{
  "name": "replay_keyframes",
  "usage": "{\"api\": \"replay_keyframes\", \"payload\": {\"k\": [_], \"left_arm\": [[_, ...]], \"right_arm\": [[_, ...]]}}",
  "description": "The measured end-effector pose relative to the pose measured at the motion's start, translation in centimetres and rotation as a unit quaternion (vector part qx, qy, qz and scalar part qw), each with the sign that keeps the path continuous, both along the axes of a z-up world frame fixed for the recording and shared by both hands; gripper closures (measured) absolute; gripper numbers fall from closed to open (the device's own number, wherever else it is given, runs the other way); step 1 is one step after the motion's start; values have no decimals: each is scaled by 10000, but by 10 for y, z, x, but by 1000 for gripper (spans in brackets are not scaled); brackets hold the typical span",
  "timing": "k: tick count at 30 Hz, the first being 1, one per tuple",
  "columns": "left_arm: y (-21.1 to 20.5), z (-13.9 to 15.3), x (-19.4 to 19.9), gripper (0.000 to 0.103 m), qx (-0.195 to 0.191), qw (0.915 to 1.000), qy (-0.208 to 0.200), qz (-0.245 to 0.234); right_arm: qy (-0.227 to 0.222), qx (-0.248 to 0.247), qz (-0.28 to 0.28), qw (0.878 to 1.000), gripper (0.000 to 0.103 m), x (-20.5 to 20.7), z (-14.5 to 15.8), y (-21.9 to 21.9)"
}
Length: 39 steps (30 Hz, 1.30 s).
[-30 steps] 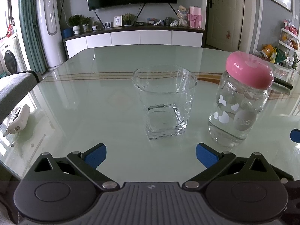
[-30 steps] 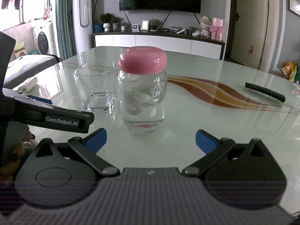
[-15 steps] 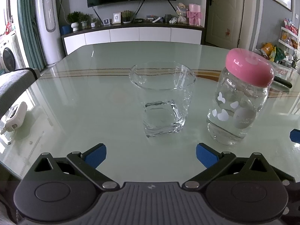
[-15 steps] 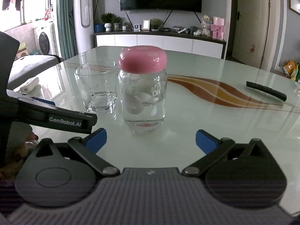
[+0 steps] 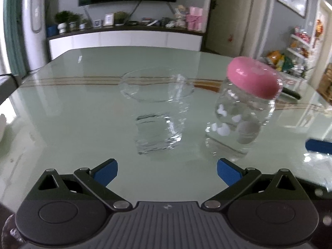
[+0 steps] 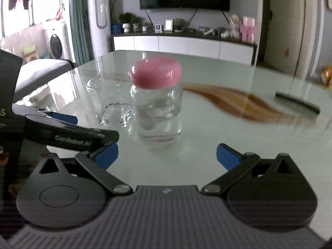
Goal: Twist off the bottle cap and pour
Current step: 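Grasp the jar body with the left gripper while the right gripper closes on the pink lid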
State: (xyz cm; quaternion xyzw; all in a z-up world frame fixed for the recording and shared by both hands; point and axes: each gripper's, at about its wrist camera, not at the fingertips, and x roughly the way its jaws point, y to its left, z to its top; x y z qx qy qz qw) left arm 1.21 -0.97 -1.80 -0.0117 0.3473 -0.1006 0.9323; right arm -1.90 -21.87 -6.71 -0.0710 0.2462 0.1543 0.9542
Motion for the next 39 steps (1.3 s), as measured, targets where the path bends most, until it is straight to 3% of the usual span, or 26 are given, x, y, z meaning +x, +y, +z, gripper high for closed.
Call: {"api": "replay_keyframes", "payload": {"k": [6, 12, 16, 22, 32, 39], "left_arm": [[-15, -2, -3, 0, -83, 9962, -296, -820], [-45, -6, 3, 0, -65, 9865, -707, -1477], [-63, -9, 17, 0, -138, 9848, -788, -1542], [-83, -13, 32, 1, -237, 9831, -896, -1576], [-84, -9, 22, 3, -336, 9832, -1071, -1437], [-83, -5, 23, 13, -331, 9842, -1208, -1251]], "right_arm": [[-258, 54, 303, 9992, 0, 10, 28, -11], [-17, 223, 705, 9973, 0, 39, 43, -17], [-136, 24, 961, 9953, 0, 45, 44, -14], [-164, 129, 1489, 9886, 15, 54, 44, -16], [-12, 41, 1963, 9805, 23, 64, 49, -15], [50, -122, 2163, 9762, 26, 71, 50, -6]]}}
